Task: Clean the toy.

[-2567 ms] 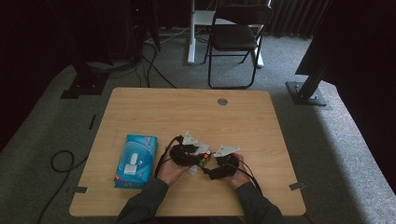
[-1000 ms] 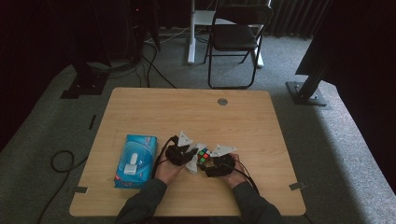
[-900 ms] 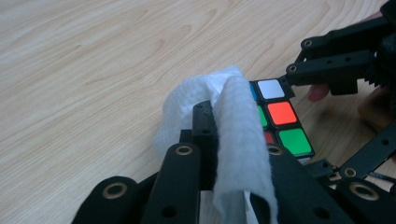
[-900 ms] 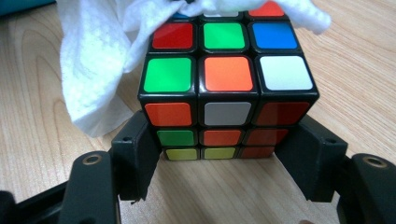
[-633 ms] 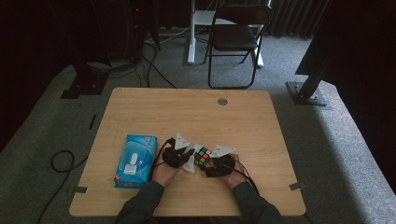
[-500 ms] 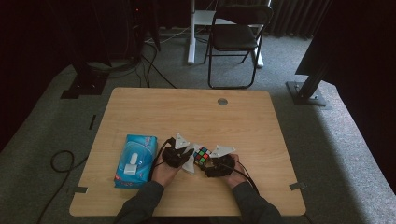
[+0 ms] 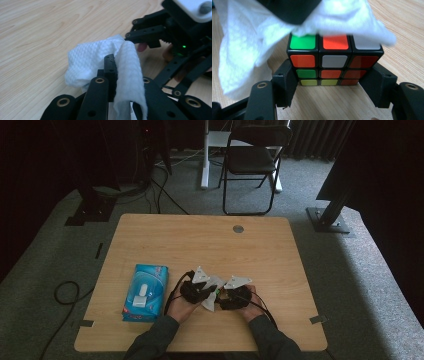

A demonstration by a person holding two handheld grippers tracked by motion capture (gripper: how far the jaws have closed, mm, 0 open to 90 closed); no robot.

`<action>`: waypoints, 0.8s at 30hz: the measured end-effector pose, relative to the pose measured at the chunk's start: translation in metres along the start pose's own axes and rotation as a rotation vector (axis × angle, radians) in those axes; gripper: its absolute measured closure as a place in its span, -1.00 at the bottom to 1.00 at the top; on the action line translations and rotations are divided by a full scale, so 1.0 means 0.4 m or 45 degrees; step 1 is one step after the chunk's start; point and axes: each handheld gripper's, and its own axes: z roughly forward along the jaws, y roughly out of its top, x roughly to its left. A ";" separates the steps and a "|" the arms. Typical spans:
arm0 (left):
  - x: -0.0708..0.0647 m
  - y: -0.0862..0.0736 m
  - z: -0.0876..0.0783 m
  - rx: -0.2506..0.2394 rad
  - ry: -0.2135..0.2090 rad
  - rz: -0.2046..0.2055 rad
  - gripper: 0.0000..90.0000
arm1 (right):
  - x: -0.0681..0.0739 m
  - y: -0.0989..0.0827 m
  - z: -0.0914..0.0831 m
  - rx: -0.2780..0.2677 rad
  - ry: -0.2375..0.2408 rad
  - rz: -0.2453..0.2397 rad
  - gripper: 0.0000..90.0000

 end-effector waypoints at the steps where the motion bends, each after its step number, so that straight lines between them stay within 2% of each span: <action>1: -0.005 0.001 0.003 0.000 -0.019 0.011 0.91 | 0.000 0.000 0.000 0.000 0.000 0.000 -0.25; 4: -0.011 0.003 0.005 0.007 -0.032 0.043 0.91 | 0.000 0.000 0.000 0.000 0.001 0.000 -0.25; 9: -0.010 0.004 0.006 0.007 -0.028 0.058 0.91 | 0.000 0.000 0.000 -0.001 -0.001 -0.004 -0.25; 12: -0.007 0.006 0.008 0.006 -0.010 0.060 0.91 | 0.001 0.000 0.000 -0.002 -0.004 -0.009 -0.25; 15: 0.002 0.012 0.008 0.019 0.052 0.064 0.91 | 0.002 0.000 0.000 0.000 -0.005 -0.008 -0.25; 18: 0.019 0.013 0.007 0.024 0.094 0.053 0.91 | 0.003 0.000 0.000 0.000 -0.005 -0.005 -0.25; 22: 0.046 0.014 0.003 0.026 0.140 0.007 0.91 | 0.003 0.000 0.000 0.000 -0.005 -0.006 -0.25; 24: 0.055 0.015 0.005 0.026 0.144 -0.016 0.91 | 0.003 0.000 0.000 0.000 -0.006 -0.009 -0.25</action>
